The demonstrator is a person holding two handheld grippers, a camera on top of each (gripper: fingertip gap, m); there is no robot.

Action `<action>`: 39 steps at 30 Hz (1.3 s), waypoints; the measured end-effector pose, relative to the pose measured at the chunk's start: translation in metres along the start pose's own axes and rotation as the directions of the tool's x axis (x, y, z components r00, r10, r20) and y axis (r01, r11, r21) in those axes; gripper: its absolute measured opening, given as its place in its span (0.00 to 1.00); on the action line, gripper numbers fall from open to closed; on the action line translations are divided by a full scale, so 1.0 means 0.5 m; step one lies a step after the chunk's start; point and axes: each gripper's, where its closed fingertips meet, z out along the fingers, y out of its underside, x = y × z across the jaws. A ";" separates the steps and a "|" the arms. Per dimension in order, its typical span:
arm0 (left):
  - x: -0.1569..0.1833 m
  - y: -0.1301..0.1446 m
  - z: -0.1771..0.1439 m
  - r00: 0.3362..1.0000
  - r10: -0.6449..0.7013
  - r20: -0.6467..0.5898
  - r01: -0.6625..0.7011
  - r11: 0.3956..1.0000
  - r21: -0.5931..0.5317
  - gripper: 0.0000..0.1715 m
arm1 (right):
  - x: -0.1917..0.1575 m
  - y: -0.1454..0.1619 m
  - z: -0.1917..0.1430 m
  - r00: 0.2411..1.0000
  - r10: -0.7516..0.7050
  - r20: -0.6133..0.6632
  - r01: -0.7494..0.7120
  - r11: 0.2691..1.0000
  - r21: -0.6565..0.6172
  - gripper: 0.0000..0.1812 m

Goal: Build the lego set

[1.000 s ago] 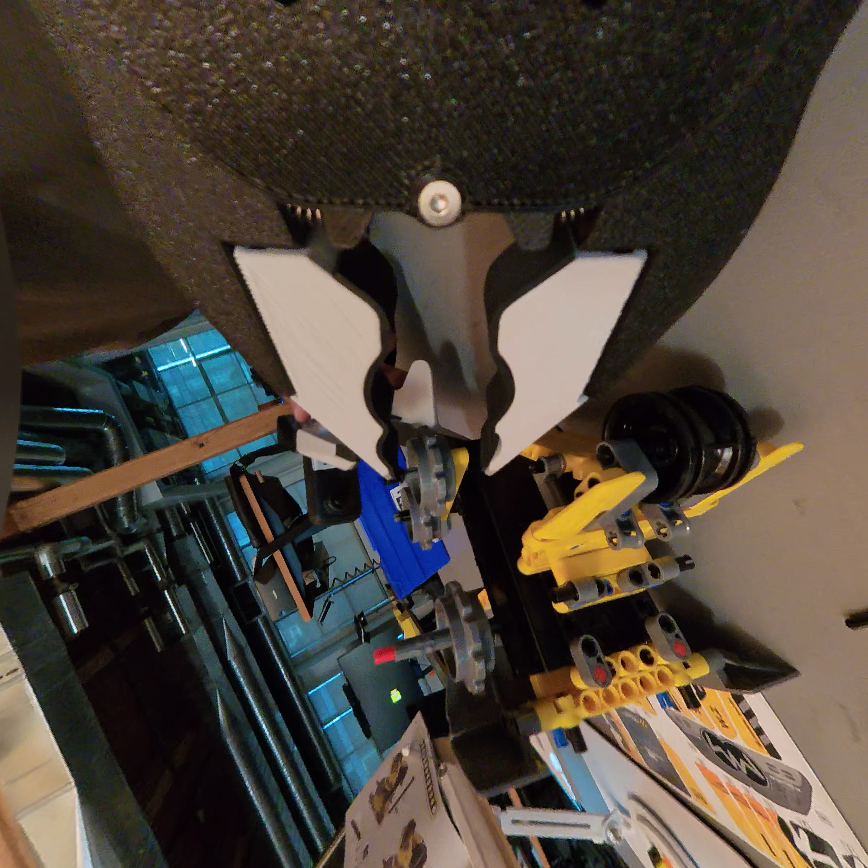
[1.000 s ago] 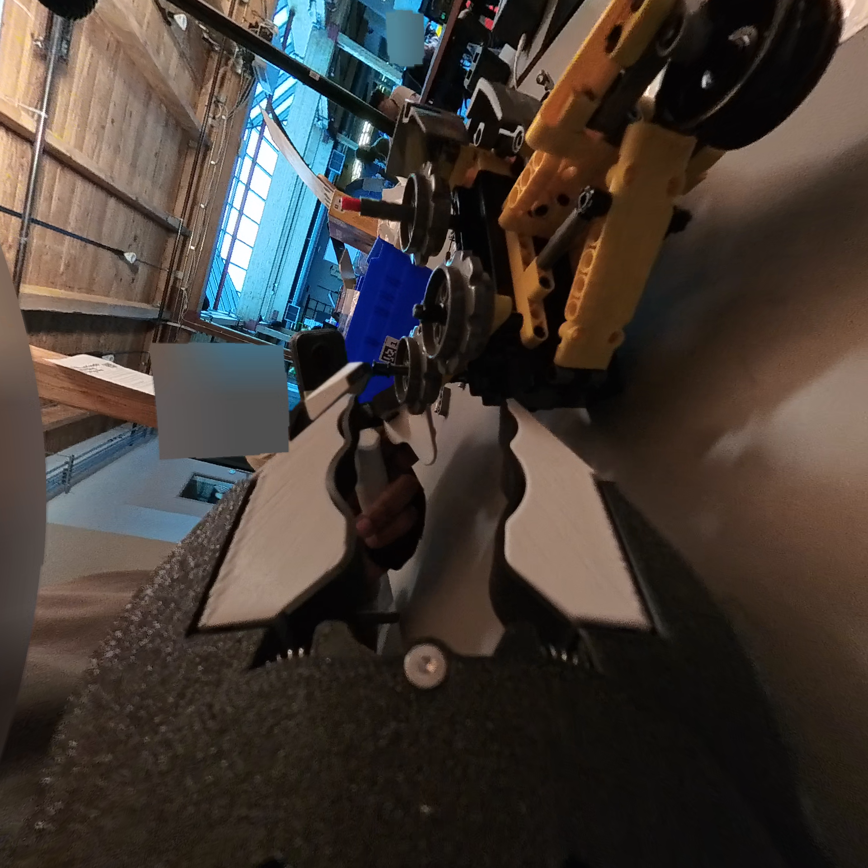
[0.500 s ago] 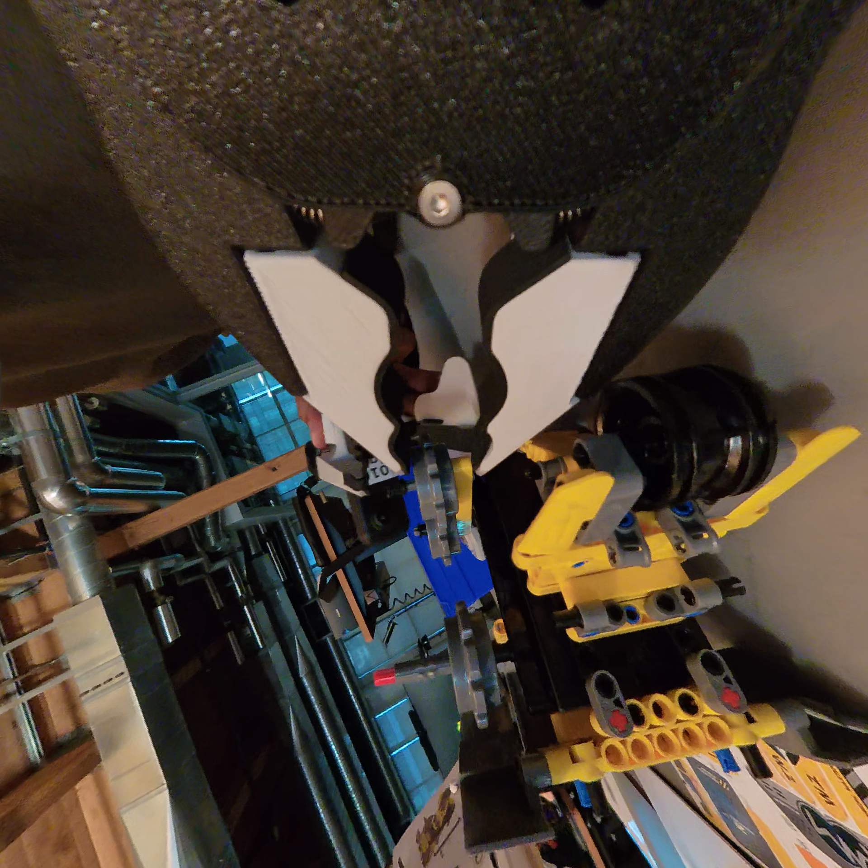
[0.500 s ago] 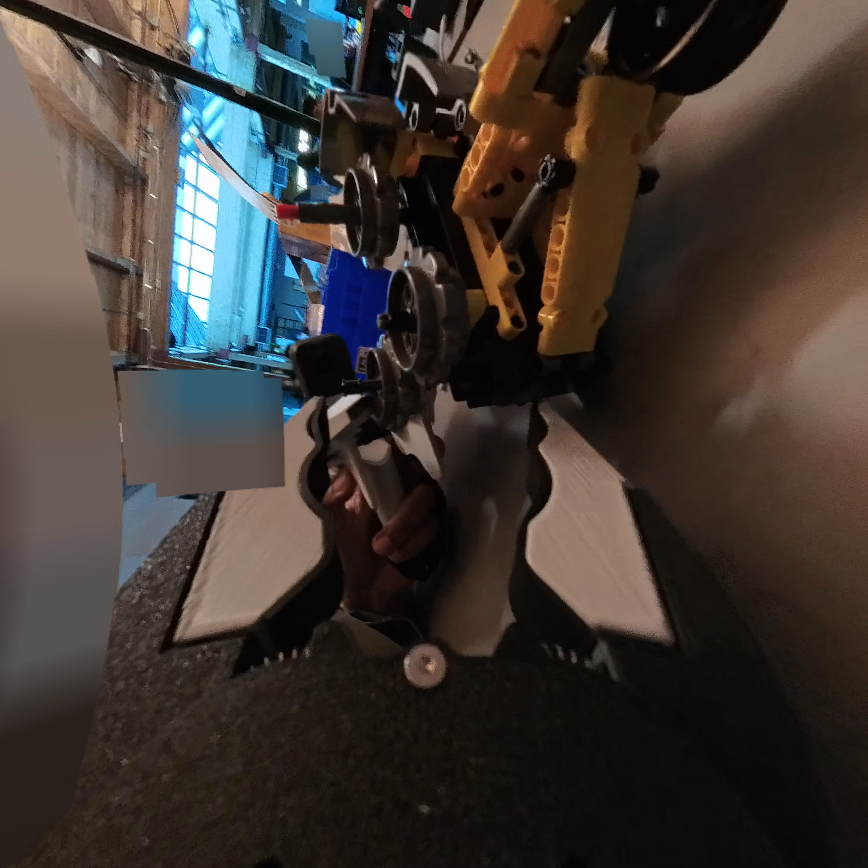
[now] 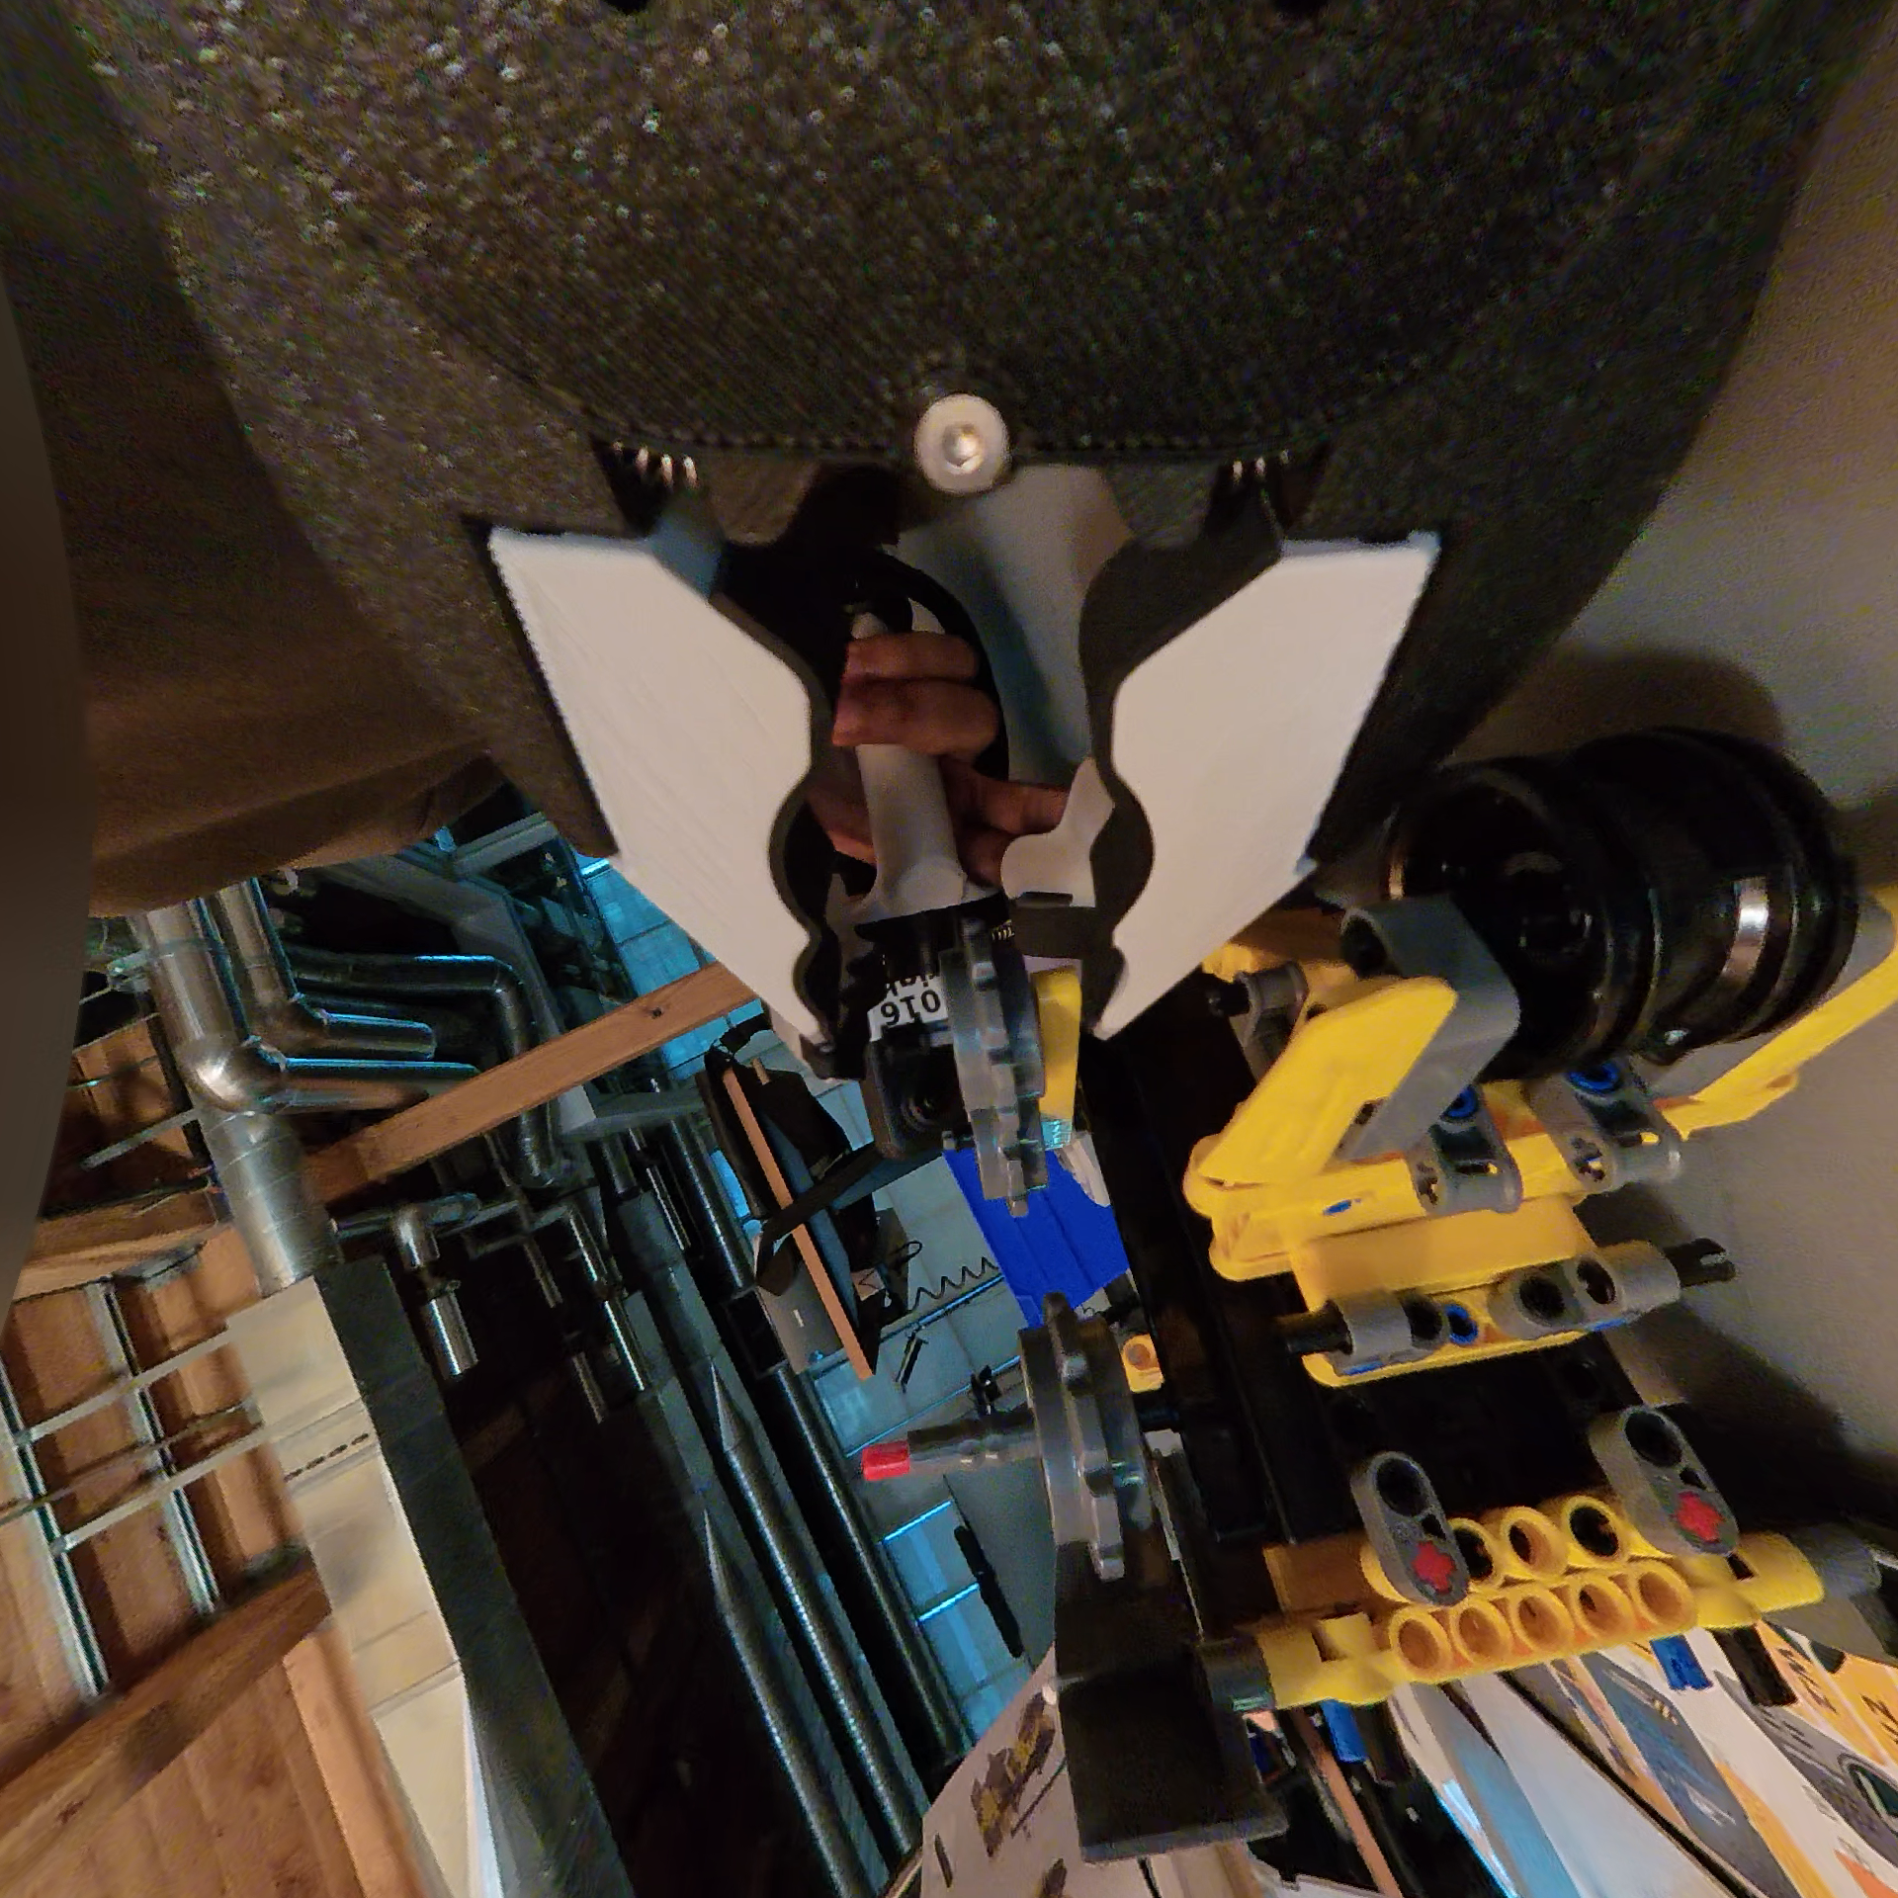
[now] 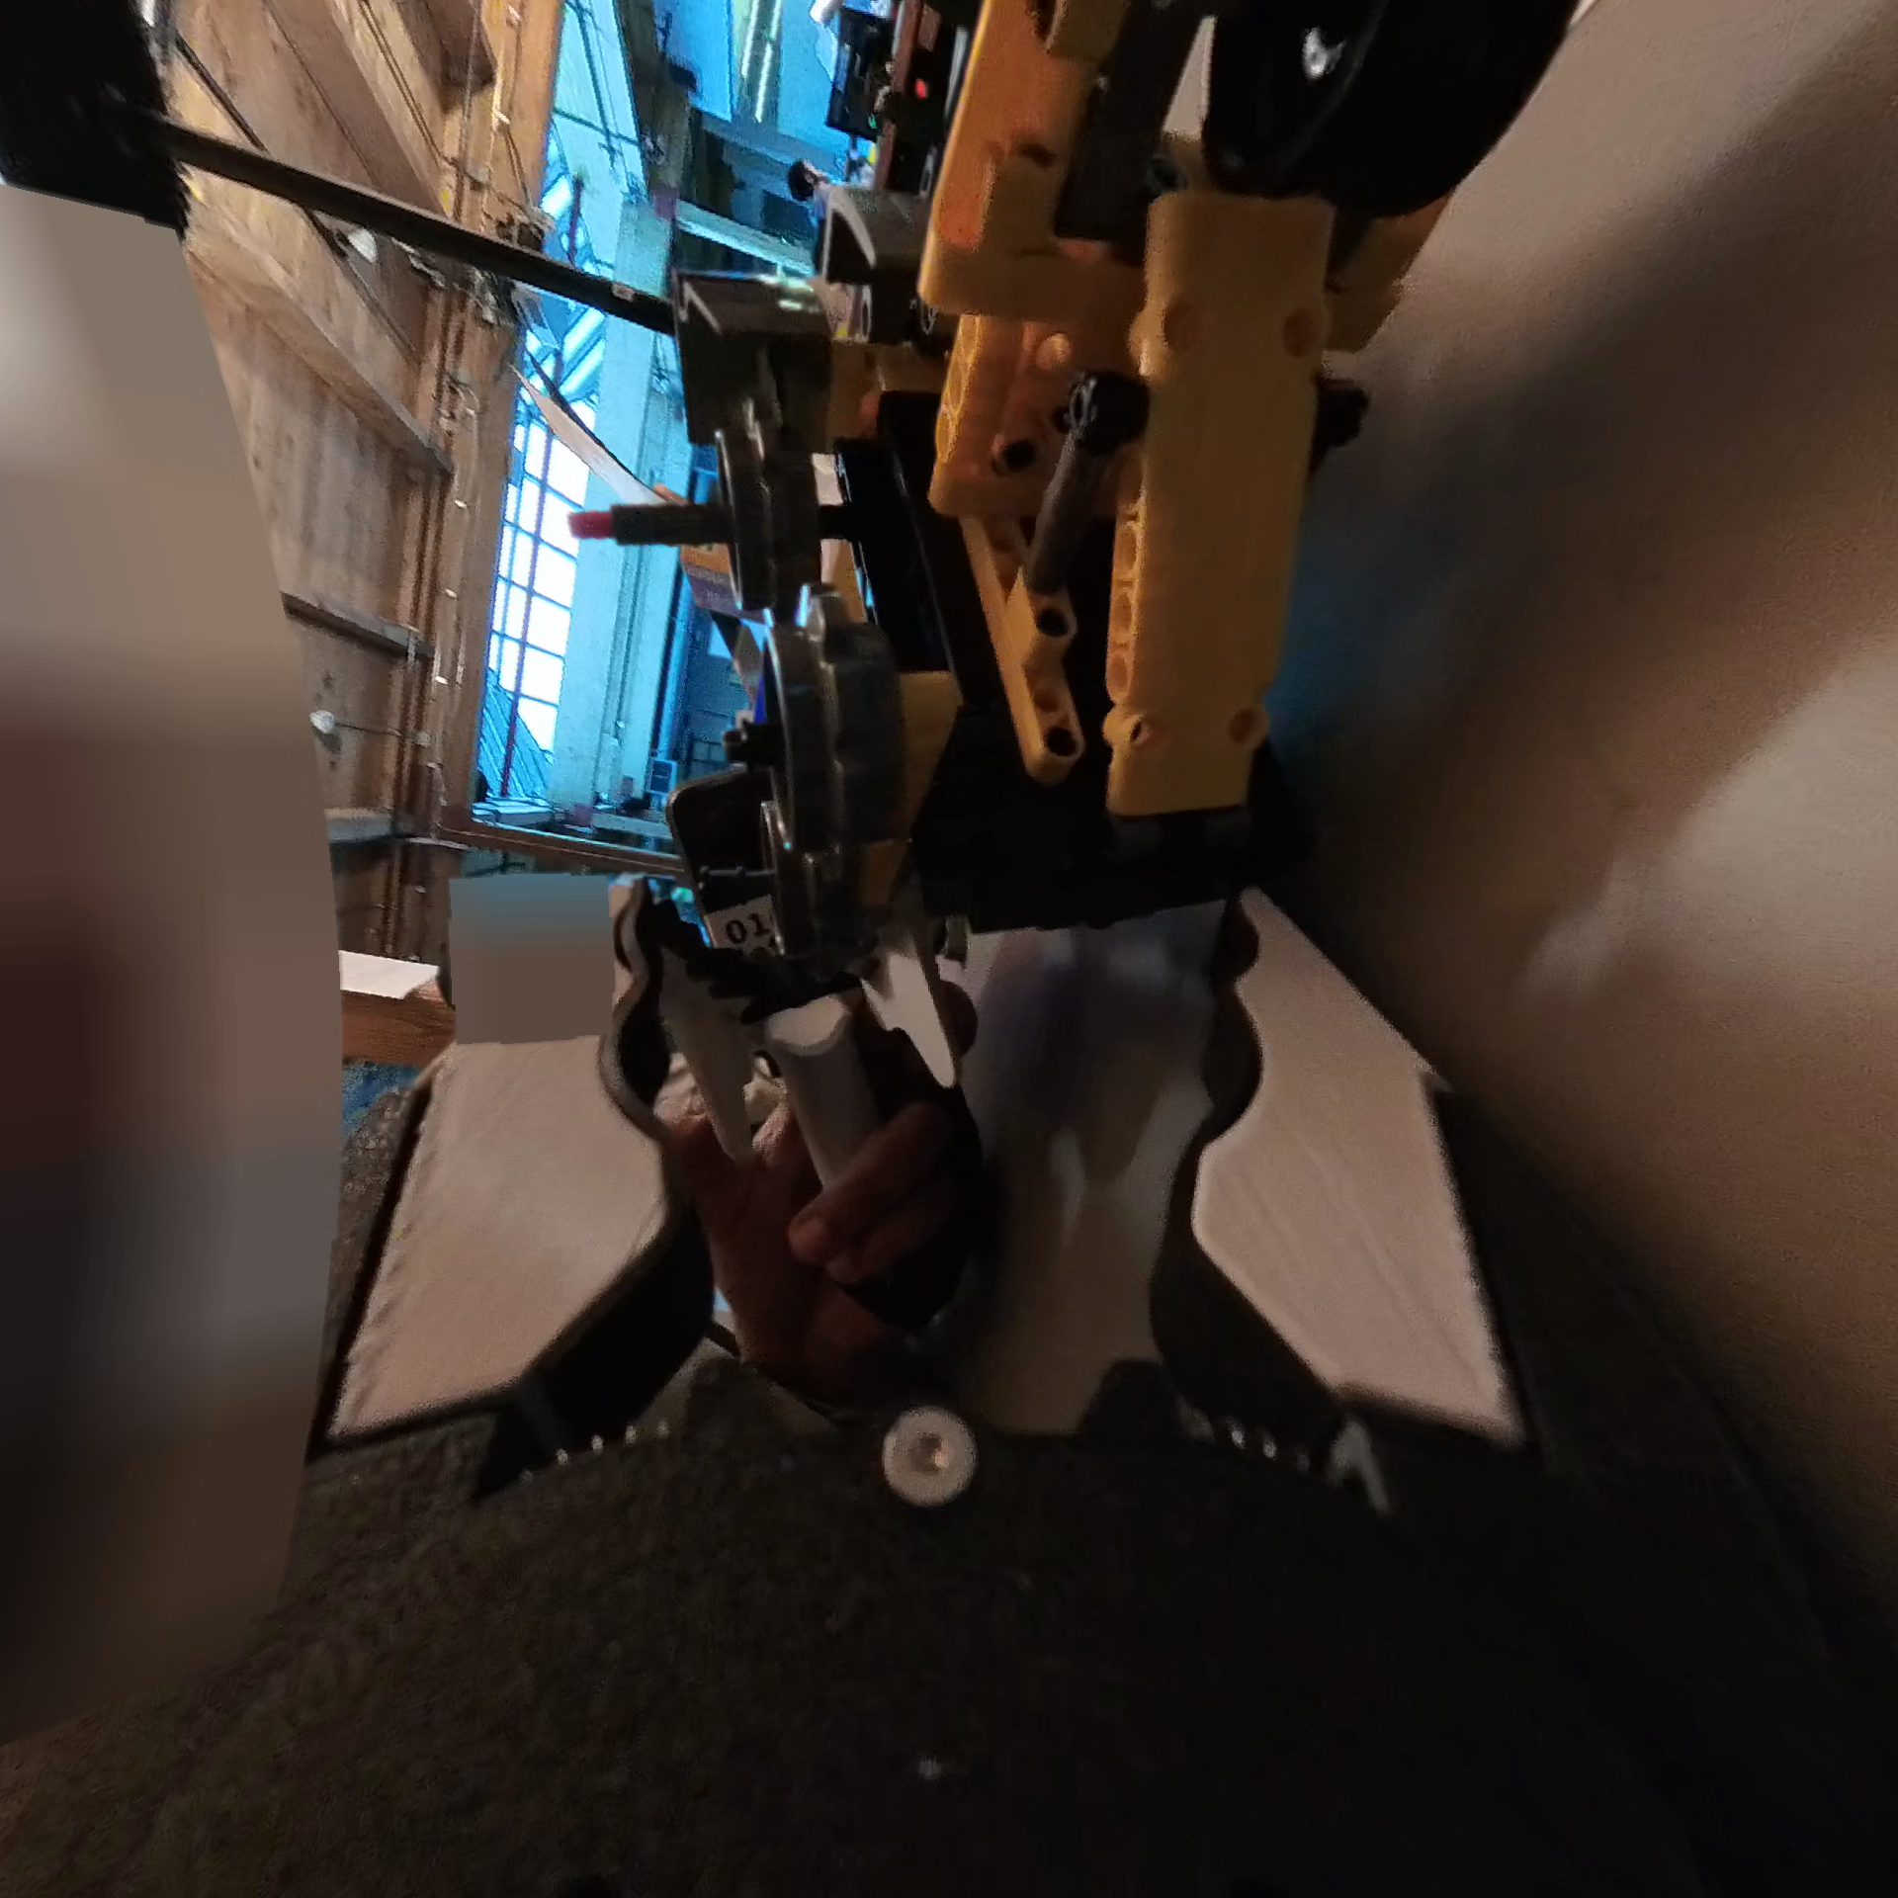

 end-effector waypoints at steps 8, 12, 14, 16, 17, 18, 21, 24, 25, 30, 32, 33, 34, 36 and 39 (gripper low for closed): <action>-0.007 -0.003 -0.001 1.000 -0.011 0.011 0.011 1.000 0.002 0.22 | 0.011 -0.002 0.004 1.000 0.015 0.003 -0.015 1.000 0.000 0.56; 0.004 -0.004 -0.002 0.999 -0.023 -0.035 0.023 1.000 0.004 0.29 | 0.011 -0.003 0.004 1.000 0.016 0.010 -0.016 1.000 -0.010 0.56; 0.006 -0.005 -0.002 0.998 -0.042 -0.053 0.043 0.999 0.007 0.30 | 0.011 -0.003 0.004 1.000 0.018 0.017 -0.018 1.000 -0.010 0.56; 0.003 -0.007 -0.004 0.996 -0.068 -0.059 0.069 0.998 0.013 0.28 | 0.011 -0.002 0.004 1.000 0.011 0.019 -0.011 1.000 -0.009 0.56; 0.000 -0.008 -0.004 0.995 -0.078 -0.056 0.079 0.997 0.014 0.26 | 0.010 -0.001 0.004 1.000 0.005 0.018 -0.005 1.000 -0.010 0.57; -0.004 -0.008 -0.004 0.996 -0.083 -0.045 0.084 0.996 0.014 0.24 | 0.010 -0.001 0.004 1.000 0.000 0.017 0.000 1.000 -0.010 0.55; -0.007 -0.008 -0.004 0.996 -0.080 -0.032 0.081 0.997 0.013 0.21 | 0.010 -0.001 0.004 1.000 -0.003 0.022 0.003 1.000 -0.009 0.58; -0.008 -0.009 -0.004 0.996 -0.086 -0.033 0.087 0.996 0.015 0.21 | 0.009 -0.001 0.004 1.000 -0.005 0.023 0.005 1.000 -0.008 0.55; -0.008 -0.009 -0.004 0.996 -0.086 -0.033 0.086 0.996 0.015 0.21 | 0.009 -0.001 0.005 1.000 -0.007 0.023 0.007 1.000 -0.009 0.55; -0.012 -0.010 -0.003 0.995 -0.092 -0.024 0.092 0.996 0.014 0.21 | 0.011 -0.001 0.006 1.000 -0.009 0.018 0.010 1.000 -0.016 0.55; -0.012 -0.009 -0.003 0.996 -0.089 -0.023 0.089 0.996 0.013 0.21 | 0.012 -0.001 0.006 1.000 -0.004 0.015 0.004 1.000 -0.023 0.55; -0.012 -0.009 -0.003 0.996 -0.087 -0.021 0.087 0.996 0.012 0.22 | 0.012 -0.002 0.006 1.000 0.000 0.014 0.001 1.000 -0.026 0.55; -0.012 -0.009 -0.002 0.996 -0.084 -0.019 0.084 0.996 0.011 0.22 | 0.011 -0.001 0.006 1.000 0.004 0.015 -0.004 1.000 -0.030 0.55; -0.012 -0.008 -0.002 0.997 -0.081 -0.018 0.082 0.997 0.009 0.22 | 0.010 0.000 0.006 1.000 0.020 0.022 -0.019 0.999 -0.043 0.54; -0.012 -0.008 -0.002 0.996 -0.086 -0.017 0.086 0.996 0.007 0.21 | 0.006 0.004 0.007 0.998 0.047 0.037 -0.044 0.997 -0.063 0.53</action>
